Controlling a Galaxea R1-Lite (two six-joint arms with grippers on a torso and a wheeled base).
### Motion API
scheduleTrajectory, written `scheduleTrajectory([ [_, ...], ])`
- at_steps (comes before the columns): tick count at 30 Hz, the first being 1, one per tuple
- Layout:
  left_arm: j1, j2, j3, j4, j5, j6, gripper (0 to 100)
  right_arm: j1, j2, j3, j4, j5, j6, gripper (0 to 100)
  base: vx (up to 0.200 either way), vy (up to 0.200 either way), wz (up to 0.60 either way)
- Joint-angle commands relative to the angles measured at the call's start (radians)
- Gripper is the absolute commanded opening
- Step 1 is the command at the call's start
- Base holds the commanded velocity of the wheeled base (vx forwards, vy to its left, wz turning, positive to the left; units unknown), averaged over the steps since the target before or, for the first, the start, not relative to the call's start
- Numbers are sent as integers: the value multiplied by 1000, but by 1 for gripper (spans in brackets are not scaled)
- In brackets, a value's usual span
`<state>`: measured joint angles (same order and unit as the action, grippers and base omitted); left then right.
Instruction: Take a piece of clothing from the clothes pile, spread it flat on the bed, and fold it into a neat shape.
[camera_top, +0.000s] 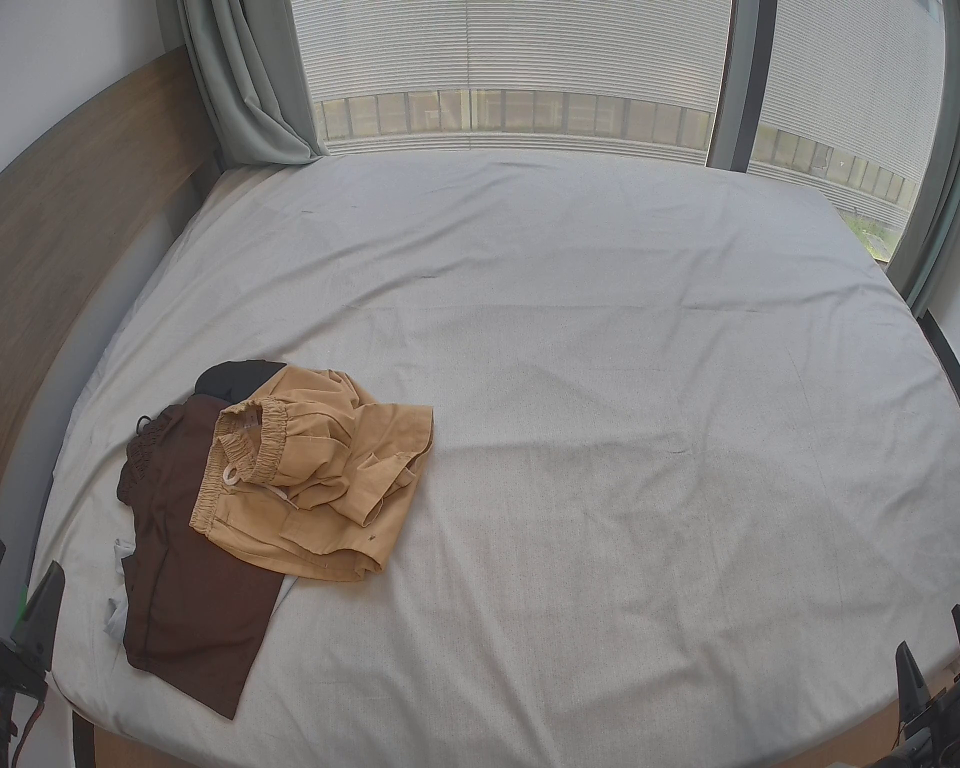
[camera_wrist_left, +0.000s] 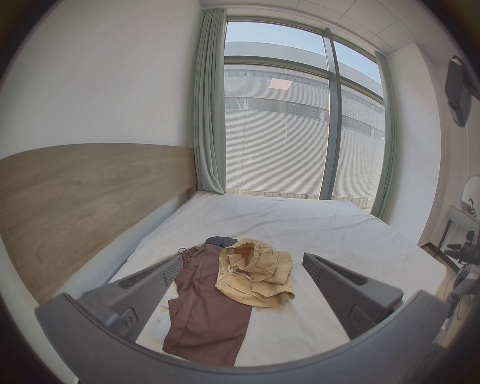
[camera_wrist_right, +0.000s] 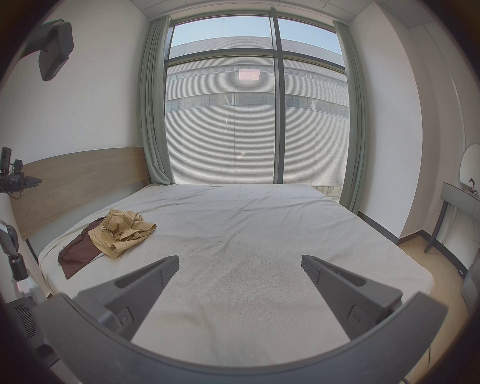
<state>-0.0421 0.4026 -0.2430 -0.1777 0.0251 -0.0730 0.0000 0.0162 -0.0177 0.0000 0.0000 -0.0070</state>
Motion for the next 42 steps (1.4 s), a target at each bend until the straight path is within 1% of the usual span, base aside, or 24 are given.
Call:
scheduleTrajectory([
  [1,-25,88,-35,-2,-8,-10,100,0,-4,18,0,0,-1,100,0,0,0],
  [6,-71,171,-58,-3,-10,-24,100,0,-4,16,0,0,-1,100,0,0,0],
  [9,-74,206,-71,-3,-21,-34,100,0,-4,18,0,0,-1,100,0,0,0],
  [11,-74,245,-91,-5,-45,-45,100,0,-4,18,0,0,-1,100,0,0,0],
  [14,-73,295,-108,-13,-51,-47,100,0,-4,18,0,0,-1,100,0,0,0],
  [16,-73,337,-116,-40,-51,-48,100,0,-4,18,0,0,-1,100,0,0,0],
  [21,-62,467,-130,-169,-67,-64,100,0,-4,18,0,0,1,100,0,0,0],
  [23,-51,522,-148,-206,-100,-94,100,0,-4,18,0,0,1,100,0,0,0],
  [24,-50,526,-150,-207,-103,-97,100,0,-4,18,0,0,1,100,0,0,0],
  [25,-33,559,-167,-214,-134,-103,100,0,-4,18,0,0,1,100,0,0,0],
  [27,-24,576,-173,-214,-152,-103,100,0,-4,18,0,0,1,100,0,0,0],
  [28,-4,610,-182,-217,-188,-102,100,0,-4,18,0,0,1,100,0,0,0],
  [30,4,636,-191,-217,-215,-102,100,0,-4,18,0,0,1,100,0,0,0],
  [31,5,639,-193,-217,-217,-102,100,0,-4,18,0,0,1,100,0,0,0],
  [34,30,693,-216,-217,-263,-103,100,0,-4,18,0,0,1,100,0,0,0],
  [35,30,693,-216,-217,-263,-103,100,0,-4,18,0,0,1,100,0,0,0],
  [38,59,742,-233,-218,-327,-103,100,0,-4,18,0,0,1,100,0,0,0],
  [42,76,789,-239,-220,-373,-100,100,0,-4,18,0,0,1,100,0,0,0],
])
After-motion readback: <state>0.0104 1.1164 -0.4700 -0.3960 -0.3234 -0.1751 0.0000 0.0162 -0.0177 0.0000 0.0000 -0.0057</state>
